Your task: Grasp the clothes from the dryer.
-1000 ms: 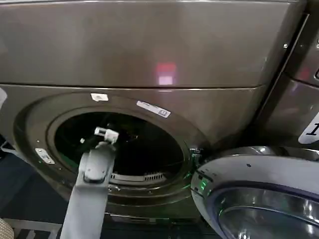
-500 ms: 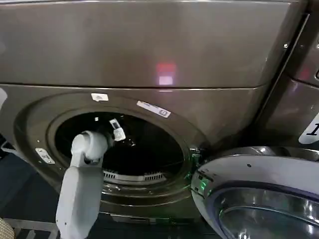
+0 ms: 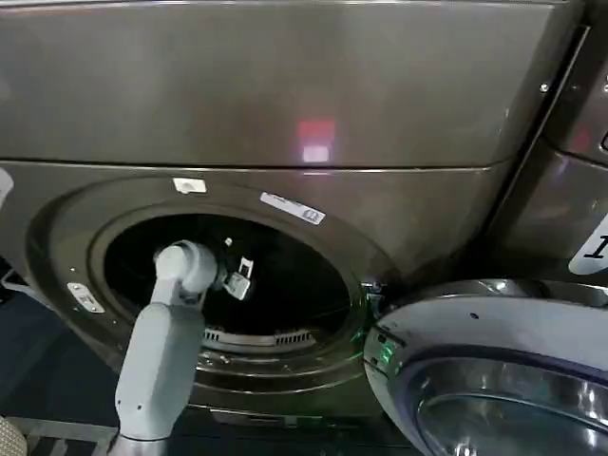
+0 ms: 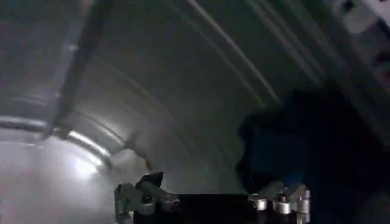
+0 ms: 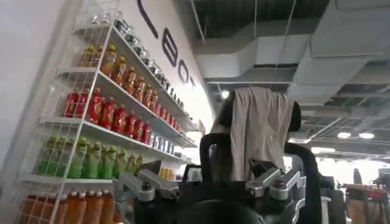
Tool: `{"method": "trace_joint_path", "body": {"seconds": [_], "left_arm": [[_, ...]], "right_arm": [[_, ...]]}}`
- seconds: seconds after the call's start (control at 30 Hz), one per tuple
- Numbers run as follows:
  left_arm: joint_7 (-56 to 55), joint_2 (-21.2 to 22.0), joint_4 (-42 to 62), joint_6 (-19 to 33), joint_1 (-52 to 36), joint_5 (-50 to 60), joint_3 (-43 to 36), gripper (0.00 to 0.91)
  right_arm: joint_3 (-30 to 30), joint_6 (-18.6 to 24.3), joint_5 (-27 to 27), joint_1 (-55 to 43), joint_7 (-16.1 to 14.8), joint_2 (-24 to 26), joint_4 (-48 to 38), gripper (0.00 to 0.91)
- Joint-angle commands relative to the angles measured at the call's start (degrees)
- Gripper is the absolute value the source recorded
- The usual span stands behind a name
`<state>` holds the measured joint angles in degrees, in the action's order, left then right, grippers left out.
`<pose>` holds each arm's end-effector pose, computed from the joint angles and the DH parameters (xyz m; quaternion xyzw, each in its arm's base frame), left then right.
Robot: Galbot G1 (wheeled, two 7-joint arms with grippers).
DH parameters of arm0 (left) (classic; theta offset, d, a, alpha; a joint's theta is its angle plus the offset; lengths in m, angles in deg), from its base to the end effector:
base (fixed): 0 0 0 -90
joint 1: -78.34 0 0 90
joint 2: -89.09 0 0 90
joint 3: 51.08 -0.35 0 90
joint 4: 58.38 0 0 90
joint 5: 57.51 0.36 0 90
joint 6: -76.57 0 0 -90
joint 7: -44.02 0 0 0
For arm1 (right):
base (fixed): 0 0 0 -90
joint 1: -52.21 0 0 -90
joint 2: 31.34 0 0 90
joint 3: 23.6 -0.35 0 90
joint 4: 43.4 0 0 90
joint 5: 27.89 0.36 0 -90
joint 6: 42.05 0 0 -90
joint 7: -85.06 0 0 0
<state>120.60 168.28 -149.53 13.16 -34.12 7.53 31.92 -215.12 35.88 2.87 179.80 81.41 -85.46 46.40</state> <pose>0.4619 0.0212 -0.1823 -0.4910 -0.5060 -0.7027 0.0956 -0.1045 -0.4917 -0.0178 0.6016 0.7714 -0.1730 0.1144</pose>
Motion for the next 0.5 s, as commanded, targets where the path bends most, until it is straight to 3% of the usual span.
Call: {"method": "trace_joint_path", "body": {"seconds": [0.03, 0.5], "left_arm": [[0.78, 0.12, 4.95, 1.07, -0.59, -1.34, -1.29, 0.907], [0.73, 0.34, 11.53, -2.3, -0.94, -1.85, -1.2, 0.907]], "right_arm": [[-0.01, 0.09, -0.06, -0.09, -0.03, 0.03, -0.02, 0.907], [0.41, 0.32, -0.4, -0.19, -0.38, -0.01, 0.14, 0.907]]}}
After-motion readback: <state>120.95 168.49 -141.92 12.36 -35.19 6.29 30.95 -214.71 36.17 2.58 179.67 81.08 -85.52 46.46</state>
